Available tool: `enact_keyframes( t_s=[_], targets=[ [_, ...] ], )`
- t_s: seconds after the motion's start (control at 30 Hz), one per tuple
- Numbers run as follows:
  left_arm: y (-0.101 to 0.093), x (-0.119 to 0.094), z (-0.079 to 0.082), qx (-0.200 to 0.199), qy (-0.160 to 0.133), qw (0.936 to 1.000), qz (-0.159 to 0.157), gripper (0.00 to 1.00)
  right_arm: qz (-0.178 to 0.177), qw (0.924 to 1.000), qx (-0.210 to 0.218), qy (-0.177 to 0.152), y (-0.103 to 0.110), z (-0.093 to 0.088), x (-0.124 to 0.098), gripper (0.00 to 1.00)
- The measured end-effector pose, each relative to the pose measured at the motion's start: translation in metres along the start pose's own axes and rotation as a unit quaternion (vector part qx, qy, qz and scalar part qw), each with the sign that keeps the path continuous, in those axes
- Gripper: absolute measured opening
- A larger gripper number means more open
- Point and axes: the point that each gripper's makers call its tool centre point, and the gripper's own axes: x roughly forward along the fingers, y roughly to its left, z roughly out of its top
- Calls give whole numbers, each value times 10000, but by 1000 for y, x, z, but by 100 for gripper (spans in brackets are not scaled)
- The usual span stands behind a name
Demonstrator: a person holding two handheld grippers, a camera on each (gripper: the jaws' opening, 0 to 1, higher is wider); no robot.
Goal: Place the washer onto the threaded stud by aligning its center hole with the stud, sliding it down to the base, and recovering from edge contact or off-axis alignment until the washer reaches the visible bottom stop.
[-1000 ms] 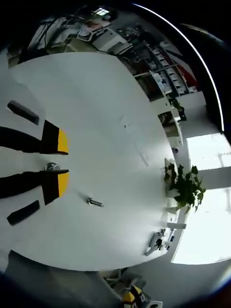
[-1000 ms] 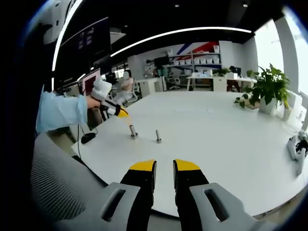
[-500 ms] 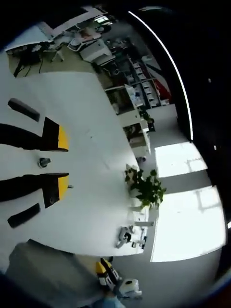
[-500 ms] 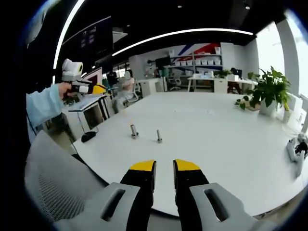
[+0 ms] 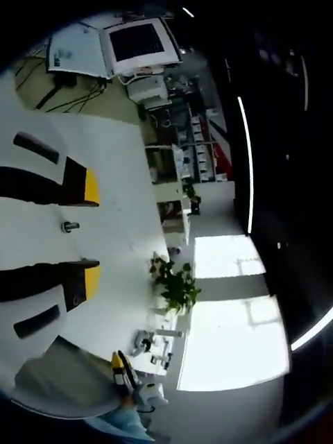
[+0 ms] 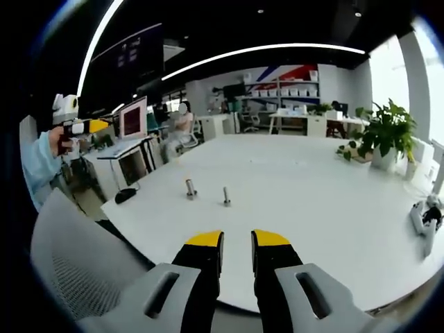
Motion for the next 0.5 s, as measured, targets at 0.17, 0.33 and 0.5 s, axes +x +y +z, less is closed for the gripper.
enact_keyframes(
  t_s=[0.17, 0.33, 0.5],
  targets=[
    [-6, -21, -12, -137, -66, 9998, 107, 37, -34, 9998, 68, -159, -2, 4, -2, 19],
    [-23, -33, -24, -311, -177, 9993, 140, 43, 46, 10000, -82, -4, 1, -1, -1, 20],
    [-44, -32, -28, -478, -319, 9981, 211, 54, 102, 9998, -164, 42, 3, -3, -1, 22]
  ],
)
